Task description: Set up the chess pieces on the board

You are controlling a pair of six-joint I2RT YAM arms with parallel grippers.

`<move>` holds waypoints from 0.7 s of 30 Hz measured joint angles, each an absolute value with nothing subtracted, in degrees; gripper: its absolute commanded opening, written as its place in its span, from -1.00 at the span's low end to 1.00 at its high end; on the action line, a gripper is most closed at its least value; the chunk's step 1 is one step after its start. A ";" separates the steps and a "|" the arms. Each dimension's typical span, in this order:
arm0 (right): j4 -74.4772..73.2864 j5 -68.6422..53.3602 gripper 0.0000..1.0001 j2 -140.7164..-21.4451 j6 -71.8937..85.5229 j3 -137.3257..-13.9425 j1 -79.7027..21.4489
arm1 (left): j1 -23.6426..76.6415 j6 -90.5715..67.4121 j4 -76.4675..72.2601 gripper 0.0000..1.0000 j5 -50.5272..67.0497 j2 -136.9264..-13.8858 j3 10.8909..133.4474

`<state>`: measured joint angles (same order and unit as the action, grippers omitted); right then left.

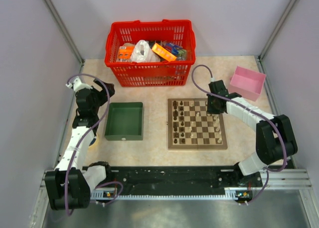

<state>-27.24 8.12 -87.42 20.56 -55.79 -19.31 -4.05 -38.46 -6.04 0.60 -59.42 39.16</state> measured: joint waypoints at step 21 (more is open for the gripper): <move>-26.15 8.49 -0.50 -87.85 20.29 -55.79 -19.31 | -4.05 -38.46 -6.04 0.97 0.58 -59.42 39.16</move>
<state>-26.15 8.49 -87.85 20.29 -55.79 -19.31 -4.05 -38.46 -6.04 0.58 -59.42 39.16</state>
